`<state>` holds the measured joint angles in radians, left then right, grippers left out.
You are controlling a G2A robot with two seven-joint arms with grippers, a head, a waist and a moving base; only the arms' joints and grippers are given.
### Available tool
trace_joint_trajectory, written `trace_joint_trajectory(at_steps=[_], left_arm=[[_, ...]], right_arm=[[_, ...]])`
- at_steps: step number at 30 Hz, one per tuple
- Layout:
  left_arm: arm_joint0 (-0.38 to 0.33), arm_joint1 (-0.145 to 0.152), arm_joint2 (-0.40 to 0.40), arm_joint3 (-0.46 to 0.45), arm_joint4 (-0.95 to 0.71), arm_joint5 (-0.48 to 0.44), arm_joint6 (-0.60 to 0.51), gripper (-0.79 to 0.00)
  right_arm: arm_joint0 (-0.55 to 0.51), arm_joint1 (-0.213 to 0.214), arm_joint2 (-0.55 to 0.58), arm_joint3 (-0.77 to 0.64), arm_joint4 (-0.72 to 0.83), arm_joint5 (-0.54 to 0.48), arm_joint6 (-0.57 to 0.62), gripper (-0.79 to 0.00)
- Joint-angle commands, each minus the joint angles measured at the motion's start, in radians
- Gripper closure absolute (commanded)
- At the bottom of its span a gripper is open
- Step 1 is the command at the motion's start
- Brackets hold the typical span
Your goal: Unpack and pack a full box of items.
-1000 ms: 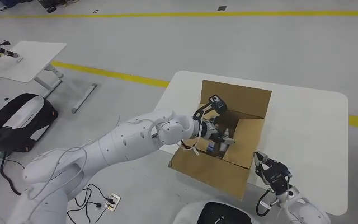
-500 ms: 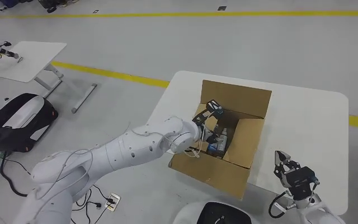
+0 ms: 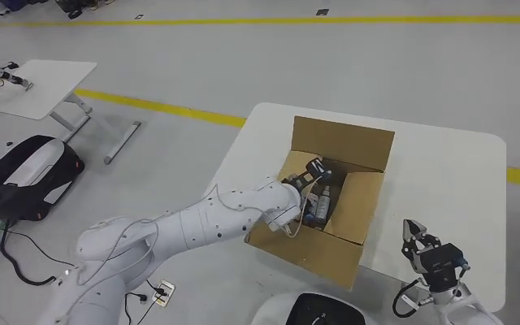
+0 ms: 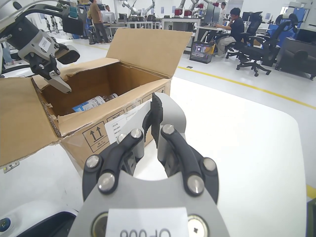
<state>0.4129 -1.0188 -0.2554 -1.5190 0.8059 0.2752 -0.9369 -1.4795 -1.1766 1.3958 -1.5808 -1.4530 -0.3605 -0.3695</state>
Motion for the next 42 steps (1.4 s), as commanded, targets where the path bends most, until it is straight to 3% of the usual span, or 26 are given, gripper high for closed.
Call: trace_joint_trajectory(at_steps=[1, 13, 16, 18, 20, 33, 42], left_arm=[[-0.002, -0.018, 0.006, 0.024, 0.029, 0.001, -0.024, -0.785], [0.011, -0.086, -0.02, 0.114, 0.093, -0.02, -0.054, -0.76], [0.018, -0.094, -0.035, 0.117, 0.114, -0.017, -0.057, -0.323], [0.022, -0.097, -0.046, 0.117, 0.127, -0.019, -0.061, -0.215], [0.027, -0.099, -0.058, 0.116, 0.143, -0.019, -0.064, 0.0], [0.085, -0.092, -0.163, 0.084, 0.222, -0.024, -0.063, 0.0], [0.153, -0.062, -0.334, -0.022, 0.083, -0.096, 0.001, 0.0]], right_arm=[[-0.001, 0.0, 0.002, 0.0, 0.001, 0.0, -0.001, 0.0], [-0.002, 0.003, 0.007, -0.003, -0.003, 0.0, 0.006, 0.0], [-0.003, 0.003, 0.01, -0.007, -0.003, 0.0, 0.007, 0.0], [-0.004, 0.004, 0.011, -0.008, -0.001, 0.0, 0.008, 0.0], [-0.005, 0.004, 0.011, -0.009, 0.0, -0.001, 0.007, 0.0], [-0.011, 0.005, 0.012, -0.014, 0.002, 0.002, 0.006, 0.0], [-0.024, 0.006, 0.03, -0.035, 0.013, 0.018, -0.007, 0.0]])
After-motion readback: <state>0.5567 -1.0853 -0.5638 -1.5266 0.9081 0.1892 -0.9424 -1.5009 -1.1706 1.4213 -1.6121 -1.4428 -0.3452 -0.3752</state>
